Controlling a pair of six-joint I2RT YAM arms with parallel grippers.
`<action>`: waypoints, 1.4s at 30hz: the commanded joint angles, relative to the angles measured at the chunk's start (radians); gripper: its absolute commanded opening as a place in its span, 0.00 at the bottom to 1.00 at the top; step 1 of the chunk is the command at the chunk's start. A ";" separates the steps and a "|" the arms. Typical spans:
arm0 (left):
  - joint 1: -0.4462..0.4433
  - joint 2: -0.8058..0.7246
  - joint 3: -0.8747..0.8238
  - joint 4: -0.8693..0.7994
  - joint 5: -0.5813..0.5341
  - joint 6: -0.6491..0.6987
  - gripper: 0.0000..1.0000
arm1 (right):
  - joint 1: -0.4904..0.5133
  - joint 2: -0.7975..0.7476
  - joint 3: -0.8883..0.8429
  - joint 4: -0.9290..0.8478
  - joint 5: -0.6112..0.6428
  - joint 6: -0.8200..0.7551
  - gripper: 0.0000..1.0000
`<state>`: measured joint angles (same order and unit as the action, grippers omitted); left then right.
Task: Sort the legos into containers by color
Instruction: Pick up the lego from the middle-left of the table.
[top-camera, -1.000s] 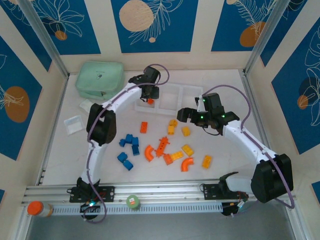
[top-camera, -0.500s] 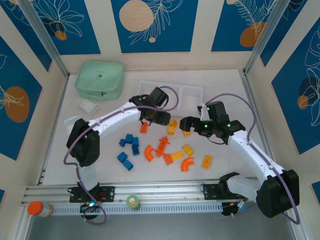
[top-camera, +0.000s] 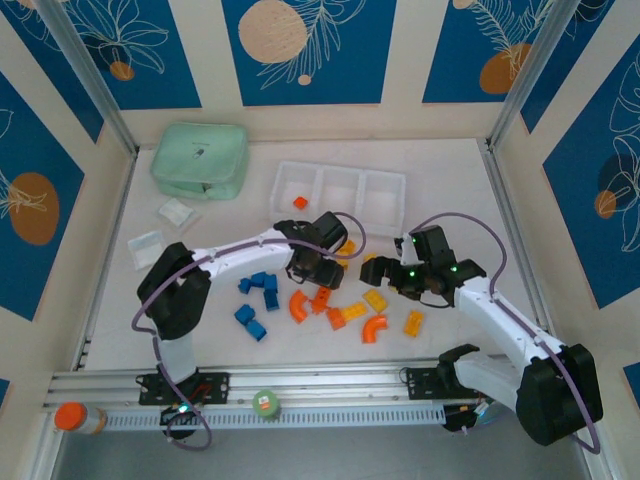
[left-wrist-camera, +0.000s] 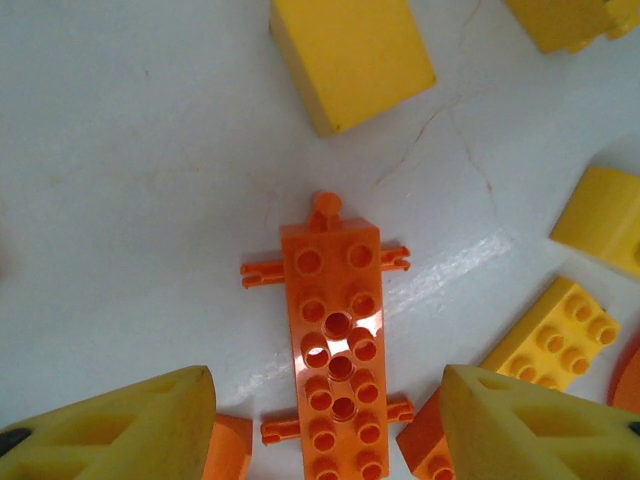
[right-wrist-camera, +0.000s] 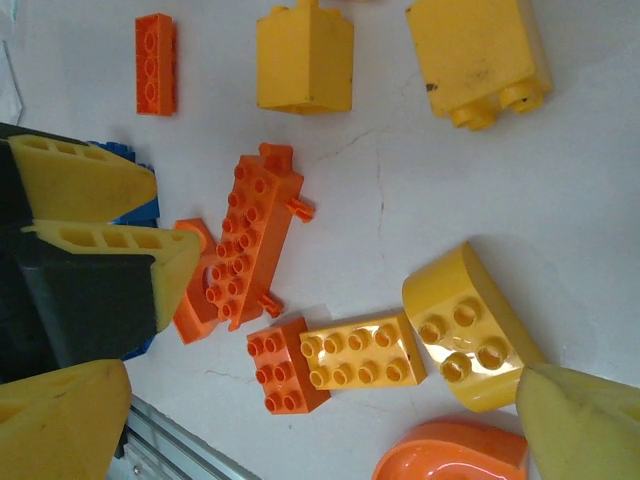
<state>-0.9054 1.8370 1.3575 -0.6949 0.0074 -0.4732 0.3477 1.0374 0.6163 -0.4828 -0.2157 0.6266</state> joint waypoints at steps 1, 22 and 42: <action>-0.025 0.022 -0.011 0.004 0.035 -0.025 0.61 | 0.009 -0.025 -0.020 0.025 -0.034 0.021 0.99; -0.036 0.142 -0.035 0.034 0.064 -0.034 0.49 | 0.011 -0.011 -0.015 0.034 -0.021 0.004 0.99; -0.007 -0.070 -0.046 0.014 -0.021 -0.023 0.28 | 0.010 -0.021 0.109 -0.050 -0.025 -0.066 0.99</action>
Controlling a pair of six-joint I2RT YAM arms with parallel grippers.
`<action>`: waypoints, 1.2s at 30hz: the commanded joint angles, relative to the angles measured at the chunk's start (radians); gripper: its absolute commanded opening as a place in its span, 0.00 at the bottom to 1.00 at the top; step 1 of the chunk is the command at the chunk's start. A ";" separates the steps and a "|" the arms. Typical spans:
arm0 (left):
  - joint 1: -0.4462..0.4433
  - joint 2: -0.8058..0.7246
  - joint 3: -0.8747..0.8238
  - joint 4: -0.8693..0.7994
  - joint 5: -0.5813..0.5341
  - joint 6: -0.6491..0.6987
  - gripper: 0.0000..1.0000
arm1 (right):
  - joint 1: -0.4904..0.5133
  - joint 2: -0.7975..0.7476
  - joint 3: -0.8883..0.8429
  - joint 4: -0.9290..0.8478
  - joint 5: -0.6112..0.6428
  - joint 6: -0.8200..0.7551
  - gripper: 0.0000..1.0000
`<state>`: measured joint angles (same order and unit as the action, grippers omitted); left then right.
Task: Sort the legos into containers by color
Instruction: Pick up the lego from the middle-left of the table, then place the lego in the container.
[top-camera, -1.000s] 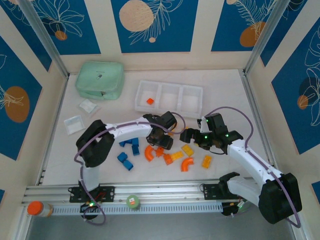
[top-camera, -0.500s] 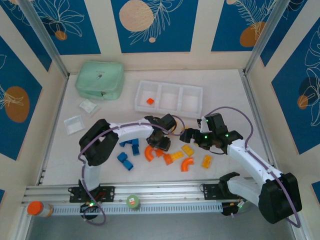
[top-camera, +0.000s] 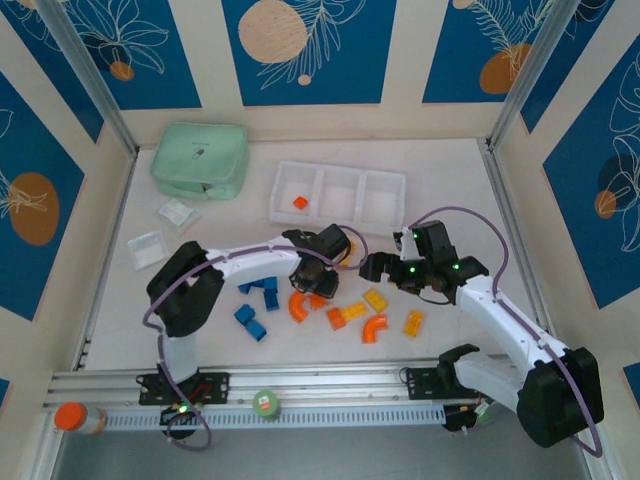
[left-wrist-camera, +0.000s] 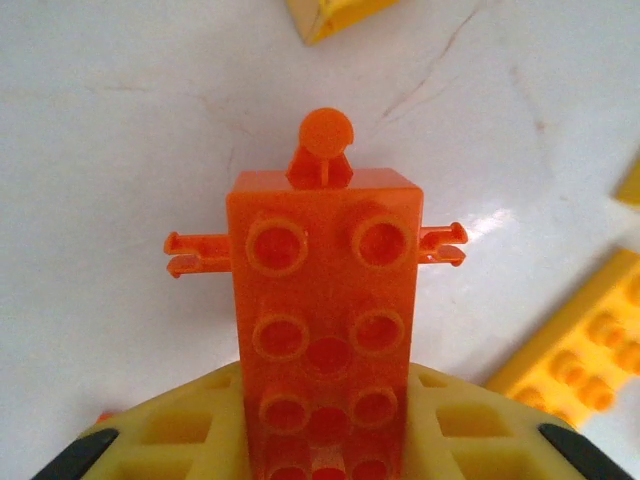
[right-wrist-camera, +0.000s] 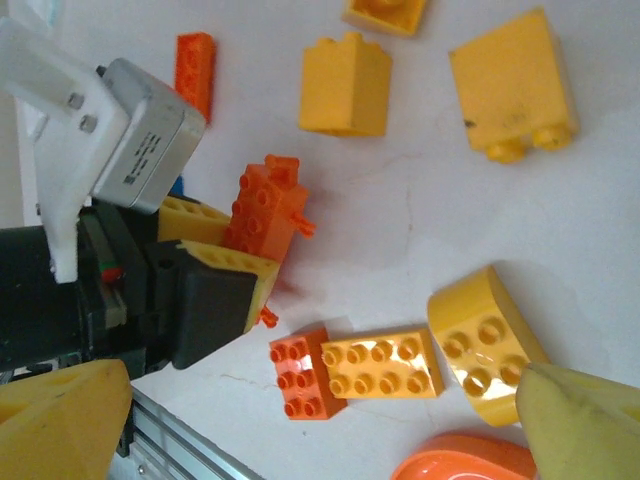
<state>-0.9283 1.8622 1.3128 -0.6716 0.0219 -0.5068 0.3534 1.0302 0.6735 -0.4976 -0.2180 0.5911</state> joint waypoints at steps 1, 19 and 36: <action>0.025 -0.115 -0.001 -0.015 -0.046 0.016 0.28 | 0.004 -0.010 0.063 -0.035 -0.025 -0.032 0.99; 0.397 0.063 0.408 0.044 -0.120 0.143 0.26 | 0.028 0.204 0.220 0.073 -0.006 -0.035 0.99; 0.479 0.362 0.732 0.003 -0.037 0.182 0.49 | -0.005 0.196 0.239 0.044 -0.008 -0.055 0.99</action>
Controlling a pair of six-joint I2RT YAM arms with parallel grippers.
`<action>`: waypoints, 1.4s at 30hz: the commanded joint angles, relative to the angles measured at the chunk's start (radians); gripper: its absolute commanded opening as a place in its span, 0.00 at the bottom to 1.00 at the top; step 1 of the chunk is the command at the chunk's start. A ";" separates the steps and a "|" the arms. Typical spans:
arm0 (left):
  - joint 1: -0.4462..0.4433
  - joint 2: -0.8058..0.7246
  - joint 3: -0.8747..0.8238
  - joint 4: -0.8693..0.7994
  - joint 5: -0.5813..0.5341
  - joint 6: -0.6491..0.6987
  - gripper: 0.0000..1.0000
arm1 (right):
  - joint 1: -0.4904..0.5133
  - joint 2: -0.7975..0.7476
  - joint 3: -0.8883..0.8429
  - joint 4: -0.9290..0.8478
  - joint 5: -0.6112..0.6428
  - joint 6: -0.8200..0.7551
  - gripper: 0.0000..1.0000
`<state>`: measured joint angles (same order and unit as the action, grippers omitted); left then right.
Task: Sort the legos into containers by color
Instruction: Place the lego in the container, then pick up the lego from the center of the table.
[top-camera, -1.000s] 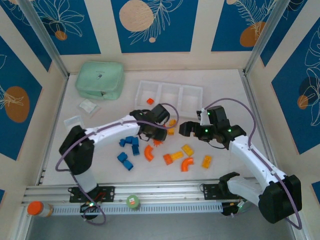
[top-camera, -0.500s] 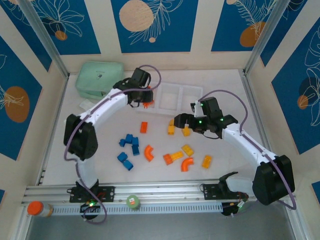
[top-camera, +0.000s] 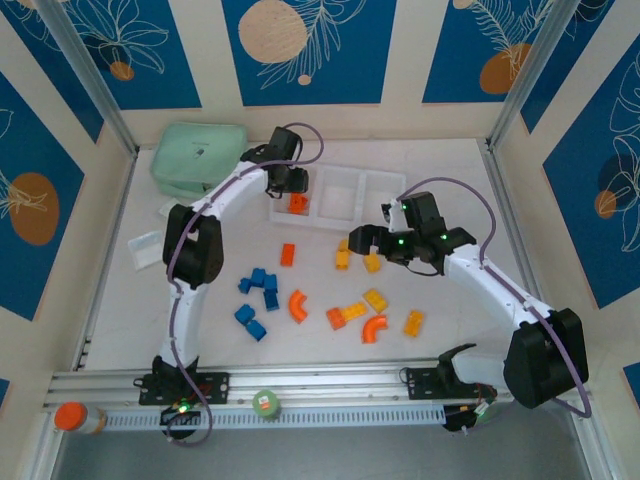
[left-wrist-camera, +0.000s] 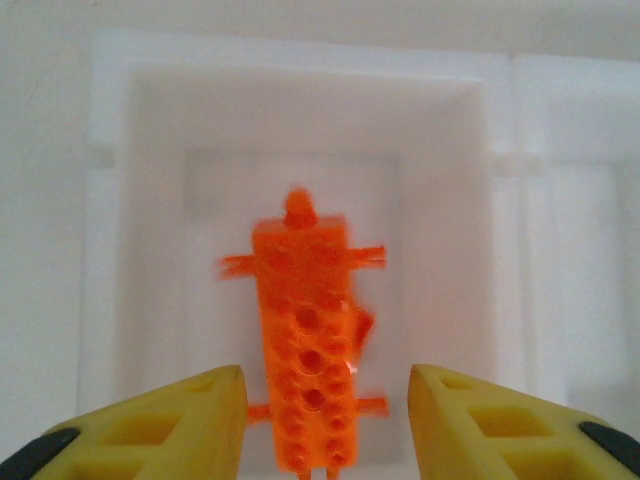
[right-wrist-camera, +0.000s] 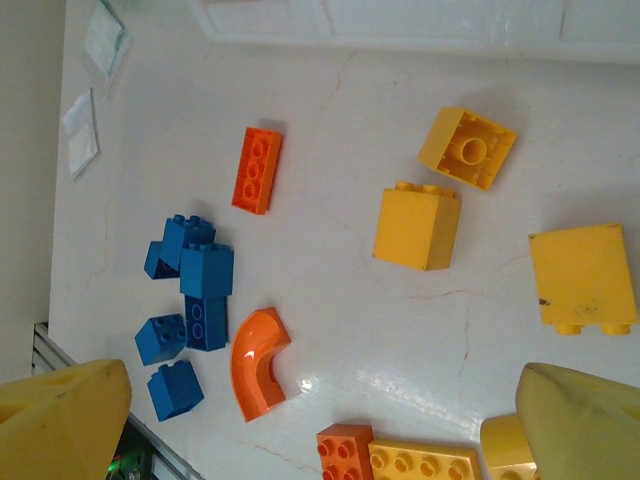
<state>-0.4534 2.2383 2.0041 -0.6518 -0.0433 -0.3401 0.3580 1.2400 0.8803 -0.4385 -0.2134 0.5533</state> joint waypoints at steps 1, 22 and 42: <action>0.004 -0.022 0.042 -0.023 0.022 0.018 0.50 | -0.011 -0.012 0.037 -0.020 -0.015 -0.020 0.99; -0.092 -0.555 -0.685 0.040 0.088 -0.143 0.53 | 0.182 -0.053 -0.168 0.113 0.058 -0.004 0.99; -0.166 -0.321 -0.664 -0.014 -0.008 -0.139 0.61 | 0.305 -0.052 -0.262 0.225 0.154 0.014 0.99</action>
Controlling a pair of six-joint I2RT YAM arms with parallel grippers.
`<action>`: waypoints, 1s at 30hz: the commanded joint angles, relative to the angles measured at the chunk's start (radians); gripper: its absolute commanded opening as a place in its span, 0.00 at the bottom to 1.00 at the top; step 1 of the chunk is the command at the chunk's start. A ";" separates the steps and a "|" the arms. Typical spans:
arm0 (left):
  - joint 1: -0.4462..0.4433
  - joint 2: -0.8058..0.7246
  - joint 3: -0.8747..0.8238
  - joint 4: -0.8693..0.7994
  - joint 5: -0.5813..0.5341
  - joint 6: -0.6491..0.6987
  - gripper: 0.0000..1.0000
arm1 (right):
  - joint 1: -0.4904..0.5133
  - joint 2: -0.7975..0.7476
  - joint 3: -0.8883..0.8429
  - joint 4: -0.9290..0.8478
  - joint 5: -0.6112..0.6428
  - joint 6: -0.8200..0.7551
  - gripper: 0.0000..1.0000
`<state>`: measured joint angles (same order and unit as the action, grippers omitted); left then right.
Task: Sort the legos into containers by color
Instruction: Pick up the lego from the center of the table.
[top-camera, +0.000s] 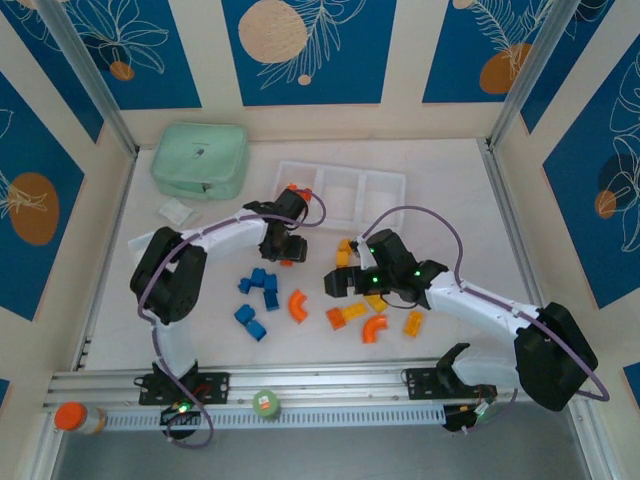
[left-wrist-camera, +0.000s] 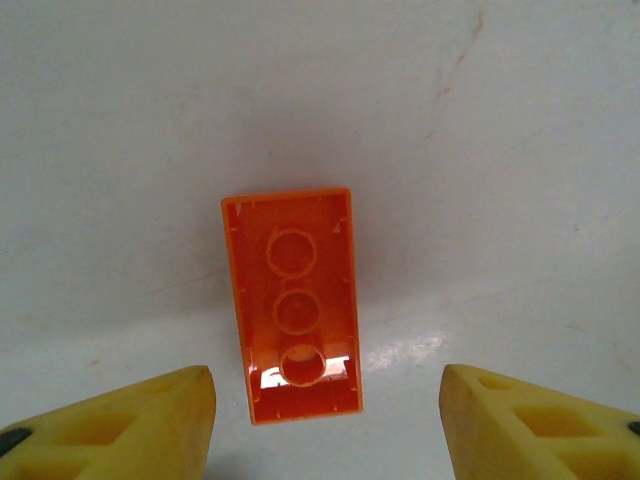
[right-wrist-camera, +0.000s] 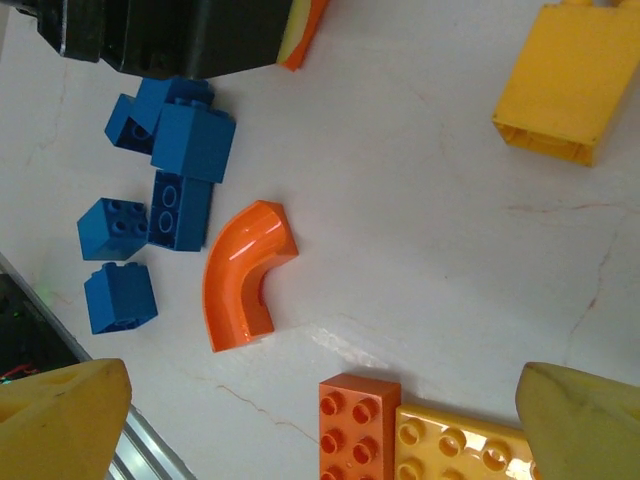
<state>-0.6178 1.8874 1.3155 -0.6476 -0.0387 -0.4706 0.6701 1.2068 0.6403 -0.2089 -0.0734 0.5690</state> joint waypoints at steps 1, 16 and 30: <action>-0.002 0.041 0.028 -0.010 -0.004 -0.005 0.61 | -0.009 -0.018 -0.023 -0.002 0.014 0.000 0.99; -0.002 0.088 0.033 -0.017 -0.061 -0.023 0.46 | -0.020 -0.016 -0.032 0.002 0.006 0.003 0.99; -0.002 -0.018 0.017 -0.013 -0.045 -0.019 0.35 | -0.099 -0.088 -0.031 -0.021 -0.028 -0.021 0.99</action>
<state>-0.6178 1.9369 1.3373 -0.6441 -0.0811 -0.4923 0.5961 1.1442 0.6121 -0.2070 -0.0776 0.5663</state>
